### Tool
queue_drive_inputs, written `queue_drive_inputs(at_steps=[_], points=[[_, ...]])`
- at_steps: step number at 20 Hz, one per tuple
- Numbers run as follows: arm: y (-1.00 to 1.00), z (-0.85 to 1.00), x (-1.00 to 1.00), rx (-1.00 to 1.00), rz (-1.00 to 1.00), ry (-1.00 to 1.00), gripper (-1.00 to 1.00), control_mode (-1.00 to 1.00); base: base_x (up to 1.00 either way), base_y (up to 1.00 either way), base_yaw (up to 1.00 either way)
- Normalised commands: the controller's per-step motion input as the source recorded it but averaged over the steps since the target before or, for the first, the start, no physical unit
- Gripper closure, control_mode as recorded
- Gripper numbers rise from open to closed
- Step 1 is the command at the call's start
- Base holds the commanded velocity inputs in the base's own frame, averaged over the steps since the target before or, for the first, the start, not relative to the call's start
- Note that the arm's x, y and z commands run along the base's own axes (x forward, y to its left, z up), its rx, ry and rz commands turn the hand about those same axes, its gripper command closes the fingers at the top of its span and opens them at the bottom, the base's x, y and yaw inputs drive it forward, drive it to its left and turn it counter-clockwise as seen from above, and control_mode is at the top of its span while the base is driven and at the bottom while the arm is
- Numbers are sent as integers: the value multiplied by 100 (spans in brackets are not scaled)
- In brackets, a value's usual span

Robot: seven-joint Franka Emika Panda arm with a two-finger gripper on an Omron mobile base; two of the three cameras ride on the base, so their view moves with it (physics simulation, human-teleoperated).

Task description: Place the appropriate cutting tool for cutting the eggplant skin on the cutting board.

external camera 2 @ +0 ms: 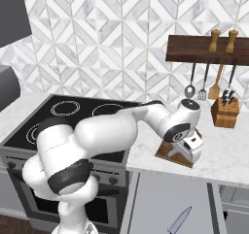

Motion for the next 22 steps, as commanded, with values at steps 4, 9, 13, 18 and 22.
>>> queue_drive_inputs(at_steps=[4,9,13,18,22], points=[[0,-62,67,0,0,0,100,-100,0,0,0],[0,-44,64,0,0,13,100,-100,0,0,0],[0,-24,54,0,0,8,100,-100,0,0,0],[0,-1,35,4,0,9,100,-100,0,0,0],[8,-32,22,2,0,11,-100,-100,0,0,0]])
